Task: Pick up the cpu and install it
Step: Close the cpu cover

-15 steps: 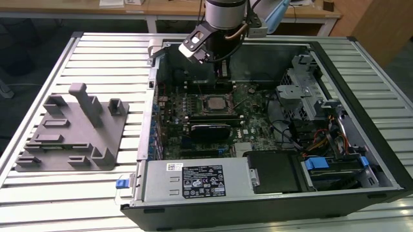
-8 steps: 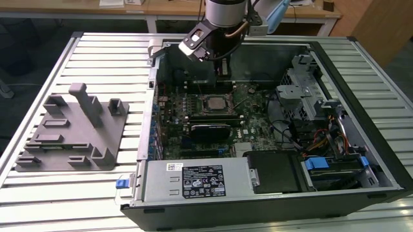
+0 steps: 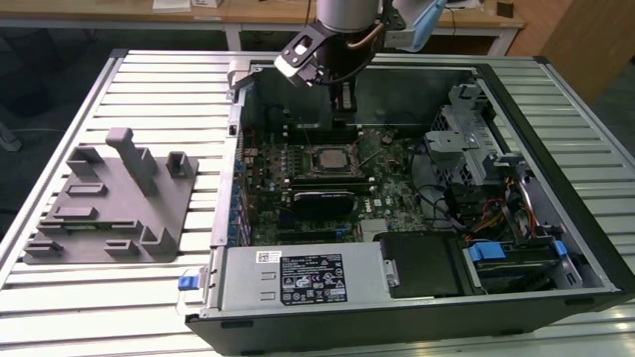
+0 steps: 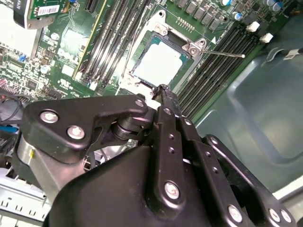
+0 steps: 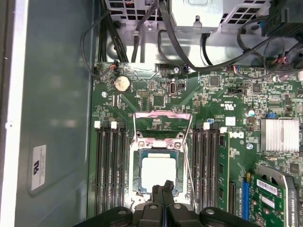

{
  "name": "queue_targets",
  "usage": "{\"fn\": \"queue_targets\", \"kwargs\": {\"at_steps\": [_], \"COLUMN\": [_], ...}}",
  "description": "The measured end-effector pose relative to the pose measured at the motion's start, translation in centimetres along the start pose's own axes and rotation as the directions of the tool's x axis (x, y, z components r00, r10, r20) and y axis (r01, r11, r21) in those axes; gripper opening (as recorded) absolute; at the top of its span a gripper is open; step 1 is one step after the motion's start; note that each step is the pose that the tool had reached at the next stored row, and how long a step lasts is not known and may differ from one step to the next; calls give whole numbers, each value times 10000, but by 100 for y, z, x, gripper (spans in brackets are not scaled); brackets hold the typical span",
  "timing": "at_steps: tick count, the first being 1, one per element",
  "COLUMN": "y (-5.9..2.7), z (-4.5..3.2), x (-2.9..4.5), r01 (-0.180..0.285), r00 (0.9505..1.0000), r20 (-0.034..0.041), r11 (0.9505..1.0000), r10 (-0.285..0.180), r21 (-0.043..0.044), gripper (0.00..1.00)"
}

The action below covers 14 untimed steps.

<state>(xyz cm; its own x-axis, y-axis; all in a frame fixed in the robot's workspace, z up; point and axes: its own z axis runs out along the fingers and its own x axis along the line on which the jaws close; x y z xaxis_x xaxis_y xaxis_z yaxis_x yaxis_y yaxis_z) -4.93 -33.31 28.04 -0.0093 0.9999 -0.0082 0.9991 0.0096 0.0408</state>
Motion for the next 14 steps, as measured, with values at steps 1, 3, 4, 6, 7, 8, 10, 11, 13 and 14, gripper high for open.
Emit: {"fn": "queue_targets", "kwargs": {"at_steps": [1, 3, 4, 6, 7, 8, 10, 11, 13, 14], "y": [1, 2, 2, 2, 2, 3, 8, 11, 15, 16], "z": [-15, -42, -47, -47, -47, -47, -48, -48, -47, -47], "x": [0, 0, 0, 0, 0, 0, -1, -1, -1, -1], "r01": [0, 0, 1, 0, 0, 1, 2, 1, 0, 0], "r00": [10000, 10000, 10000, 10000, 10000, 10000, 10000, 10000, 10000, 10000], "r20": [0, 0, 1, -1, -1, -1, 1, 1, 1, 0], "r11": [10000, 10000, 10000, 10000, 10000, 10000, 10000, 10000, 10000, 10000], "r10": [0, 0, -1, 0, 0, -1, -2, -1, 0, 0], "r21": [-1, -1, -1, -2, -2, -2, 0, 0, -1, -1], "gripper": [11, 11, 11, 11, 11, 11, 11, 11, 11, 11]}}
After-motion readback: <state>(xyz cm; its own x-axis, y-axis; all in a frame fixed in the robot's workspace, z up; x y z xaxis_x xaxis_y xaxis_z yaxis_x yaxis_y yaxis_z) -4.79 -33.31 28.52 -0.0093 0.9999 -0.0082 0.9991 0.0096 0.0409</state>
